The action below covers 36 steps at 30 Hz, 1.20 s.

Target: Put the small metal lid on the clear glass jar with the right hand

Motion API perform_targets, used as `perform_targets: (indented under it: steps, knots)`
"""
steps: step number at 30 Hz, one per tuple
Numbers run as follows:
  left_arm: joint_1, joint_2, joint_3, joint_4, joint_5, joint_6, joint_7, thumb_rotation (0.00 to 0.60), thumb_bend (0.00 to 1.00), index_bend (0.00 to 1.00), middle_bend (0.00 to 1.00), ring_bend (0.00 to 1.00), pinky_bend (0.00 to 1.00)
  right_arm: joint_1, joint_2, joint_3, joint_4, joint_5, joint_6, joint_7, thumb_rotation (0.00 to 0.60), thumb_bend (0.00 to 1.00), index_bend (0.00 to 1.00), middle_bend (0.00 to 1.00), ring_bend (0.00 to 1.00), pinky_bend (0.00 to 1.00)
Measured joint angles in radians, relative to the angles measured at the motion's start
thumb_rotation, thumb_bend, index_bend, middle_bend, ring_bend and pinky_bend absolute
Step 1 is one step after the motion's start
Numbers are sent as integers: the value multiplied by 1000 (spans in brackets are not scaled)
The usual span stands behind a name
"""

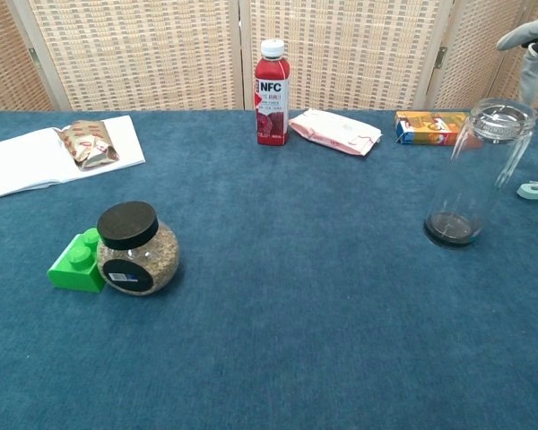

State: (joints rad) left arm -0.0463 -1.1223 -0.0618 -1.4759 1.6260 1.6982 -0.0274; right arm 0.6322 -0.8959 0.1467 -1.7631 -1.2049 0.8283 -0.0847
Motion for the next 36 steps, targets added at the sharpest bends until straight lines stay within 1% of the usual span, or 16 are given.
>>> perform_targets:
  steps: [14,24,36]
  knots:
    - [3,4,-2,-1,0,6,-8,600,540,0,58,0,0,19,-43,-7,44,29,-18,-27,600,136,457,0,0,0]
    - [3,3,-2,-1,1,7,-8,600,540,0,58,0,0,18,-34,-10,33,30,-9,-43,600,136,457,0,0,0]
    - [11,8,-3,-6,11,28,-12,600,540,0,58,0,0,48,-34,-16,10,85,-20,-143,600,136,457,0,0,0]
